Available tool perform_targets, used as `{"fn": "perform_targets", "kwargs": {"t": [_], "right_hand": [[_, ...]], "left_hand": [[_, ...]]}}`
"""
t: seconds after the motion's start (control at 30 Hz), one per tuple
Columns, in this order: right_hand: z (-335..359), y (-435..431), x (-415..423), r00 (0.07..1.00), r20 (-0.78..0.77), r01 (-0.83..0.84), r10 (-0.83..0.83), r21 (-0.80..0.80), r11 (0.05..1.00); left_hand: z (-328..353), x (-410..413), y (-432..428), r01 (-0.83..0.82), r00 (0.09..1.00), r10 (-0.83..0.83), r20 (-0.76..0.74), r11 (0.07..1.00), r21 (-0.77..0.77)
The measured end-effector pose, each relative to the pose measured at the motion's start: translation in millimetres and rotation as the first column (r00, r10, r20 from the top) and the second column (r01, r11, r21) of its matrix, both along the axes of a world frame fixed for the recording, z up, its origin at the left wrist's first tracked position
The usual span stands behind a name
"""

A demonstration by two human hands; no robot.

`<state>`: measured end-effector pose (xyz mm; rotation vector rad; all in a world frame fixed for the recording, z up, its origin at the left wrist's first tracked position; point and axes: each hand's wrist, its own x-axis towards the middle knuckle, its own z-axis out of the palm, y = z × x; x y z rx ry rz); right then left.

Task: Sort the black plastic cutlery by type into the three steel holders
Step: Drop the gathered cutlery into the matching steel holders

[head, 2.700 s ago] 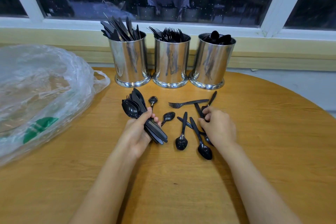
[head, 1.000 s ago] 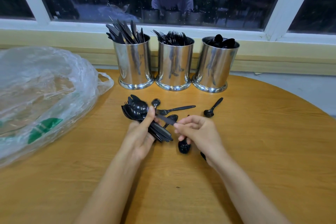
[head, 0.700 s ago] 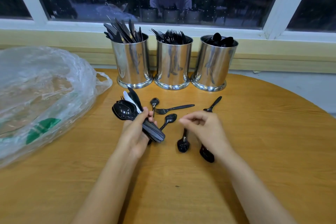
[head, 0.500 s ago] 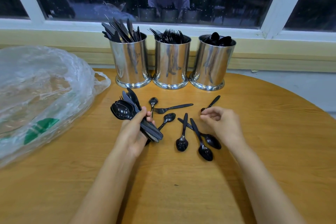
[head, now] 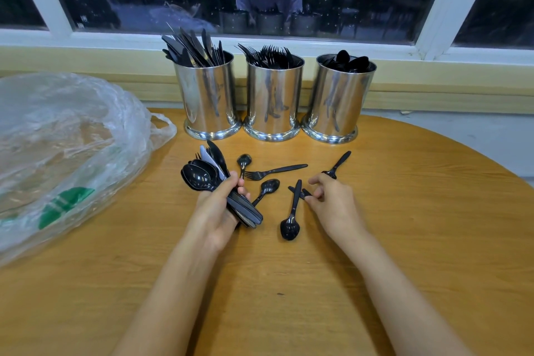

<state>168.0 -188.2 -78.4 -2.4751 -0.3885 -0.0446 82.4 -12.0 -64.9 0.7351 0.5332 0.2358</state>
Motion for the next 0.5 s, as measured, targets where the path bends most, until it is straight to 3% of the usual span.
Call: {"fn": "perform_targets", "kwargs": {"t": [0.2, 0.33, 0.4, 0.5], "right_hand": [[3, -2, -4, 0.996, 0.073, -0.037, 0.048, -0.145, 0.989], [5, -6, -1, 0.992, 0.110, -0.047, 0.063, -0.149, 0.988], [11, -11, 4, 0.990, 0.140, -0.023, 0.036, -0.092, 0.995], [21, -20, 13, 0.992, 0.130, -0.012, -0.008, 0.155, 0.988]], "left_hand": [[-1, 0, -1, -0.005, 1.000, 0.005, -0.004, 1.000, 0.002], [-2, 1, 0, 0.001, 1.000, -0.001, 0.000, 1.000, 0.004], [-2, 1, 1, 0.005, 1.000, -0.005, 0.000, 1.000, 0.000], [-3, 2, 1, 0.007, 1.000, -0.007, 0.001, 1.000, -0.004]]}}
